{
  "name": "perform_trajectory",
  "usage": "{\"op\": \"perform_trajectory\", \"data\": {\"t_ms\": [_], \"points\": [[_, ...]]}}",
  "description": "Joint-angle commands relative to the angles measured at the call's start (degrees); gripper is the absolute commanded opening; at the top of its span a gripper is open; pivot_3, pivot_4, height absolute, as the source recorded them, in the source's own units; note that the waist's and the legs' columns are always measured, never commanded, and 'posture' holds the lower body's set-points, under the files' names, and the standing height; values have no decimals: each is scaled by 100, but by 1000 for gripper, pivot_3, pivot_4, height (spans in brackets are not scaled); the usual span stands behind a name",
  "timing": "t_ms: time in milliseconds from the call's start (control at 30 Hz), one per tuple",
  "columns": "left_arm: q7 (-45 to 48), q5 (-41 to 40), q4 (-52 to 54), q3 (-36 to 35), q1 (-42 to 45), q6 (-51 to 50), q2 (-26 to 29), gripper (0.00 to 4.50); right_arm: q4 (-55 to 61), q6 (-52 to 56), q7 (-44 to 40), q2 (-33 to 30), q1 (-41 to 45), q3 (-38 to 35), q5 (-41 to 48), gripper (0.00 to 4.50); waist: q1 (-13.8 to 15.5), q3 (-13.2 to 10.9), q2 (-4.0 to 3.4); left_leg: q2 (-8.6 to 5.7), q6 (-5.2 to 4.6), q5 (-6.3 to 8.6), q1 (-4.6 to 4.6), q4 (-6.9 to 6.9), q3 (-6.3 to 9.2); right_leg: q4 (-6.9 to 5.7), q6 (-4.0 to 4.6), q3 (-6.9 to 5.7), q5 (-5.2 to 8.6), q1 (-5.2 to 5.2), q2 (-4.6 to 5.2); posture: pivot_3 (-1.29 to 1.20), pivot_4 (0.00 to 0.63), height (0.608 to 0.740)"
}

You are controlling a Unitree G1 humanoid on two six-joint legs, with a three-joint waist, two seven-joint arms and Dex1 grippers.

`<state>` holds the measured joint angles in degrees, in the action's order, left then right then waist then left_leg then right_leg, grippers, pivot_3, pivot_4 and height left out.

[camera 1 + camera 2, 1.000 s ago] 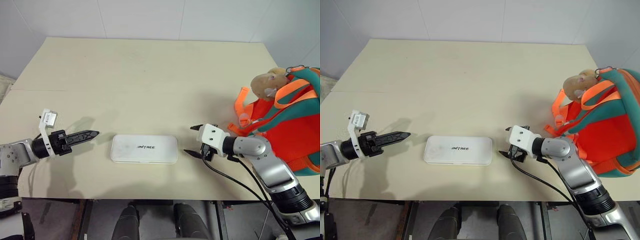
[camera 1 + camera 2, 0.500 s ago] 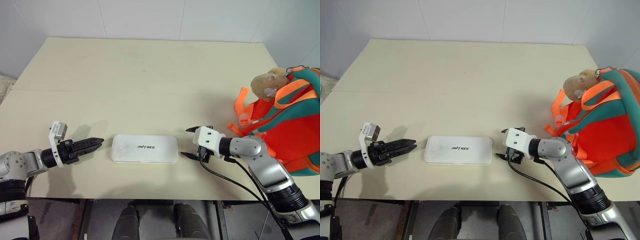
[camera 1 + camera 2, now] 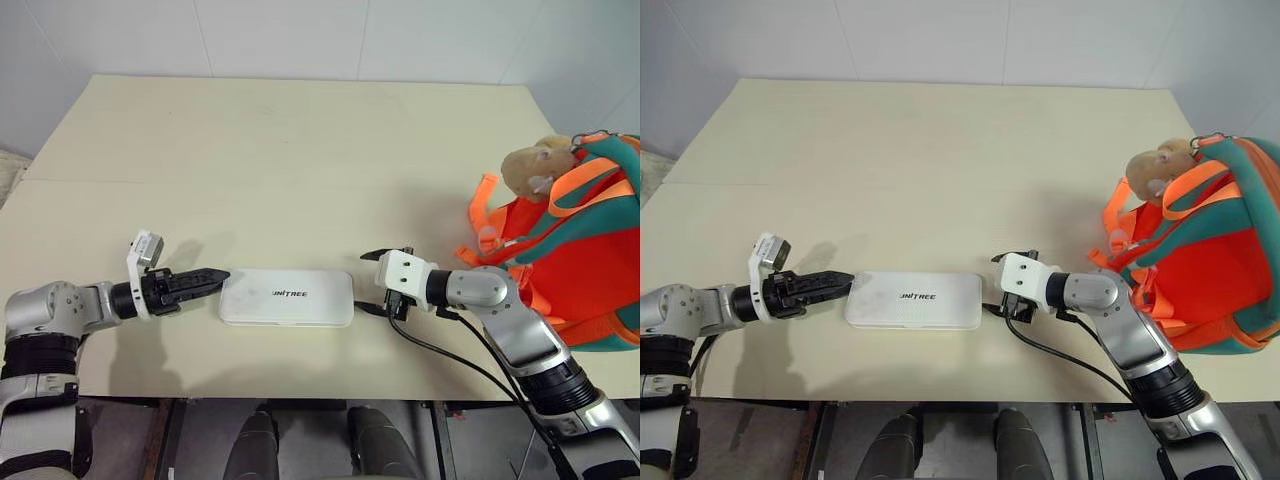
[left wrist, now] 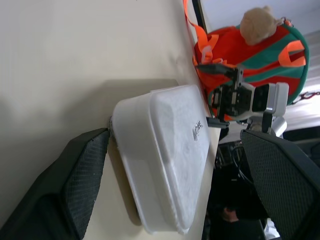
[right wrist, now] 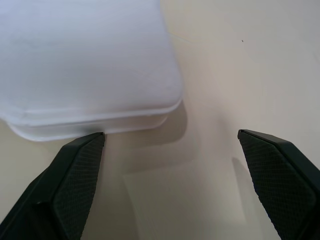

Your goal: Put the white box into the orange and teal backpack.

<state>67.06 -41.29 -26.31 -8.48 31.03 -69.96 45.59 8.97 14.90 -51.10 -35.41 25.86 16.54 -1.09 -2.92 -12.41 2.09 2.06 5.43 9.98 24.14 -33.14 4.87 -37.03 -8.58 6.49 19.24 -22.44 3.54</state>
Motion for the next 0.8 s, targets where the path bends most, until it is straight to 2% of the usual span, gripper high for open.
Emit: {"op": "perform_trajectory", "data": {"t_ms": [33, 500, 800], "points": [[165, 61, -105, 201, 95, -33, -72, 4482, 56, -147, -35, 13, 68, -34, -13, 4500, -1, 0, 0, 0, 0, 0, 0, 0, 0, 0, 0, 0, 0, 0, 0, 0, 150, 740], [326, 74, -101, 351, 240, -77, -195, 4482, 65, -161, -17, 24, 22, -85, -51, 4500, 1, 0, 0, -1, 0, 0, 0, 0, 1, 0, -2, 0, -1, 1, 1, 0, 150, 740], [825, 250, 45, 868, 253, 74, -58, 4482, 10, -206, -51, 42, 37, -106, -79, 4500, -3, 0, 0, -1, 0, 0, 0, 0, 0, 1, -1, 0, 0, 1, 1, 0, 150, 740]]}}
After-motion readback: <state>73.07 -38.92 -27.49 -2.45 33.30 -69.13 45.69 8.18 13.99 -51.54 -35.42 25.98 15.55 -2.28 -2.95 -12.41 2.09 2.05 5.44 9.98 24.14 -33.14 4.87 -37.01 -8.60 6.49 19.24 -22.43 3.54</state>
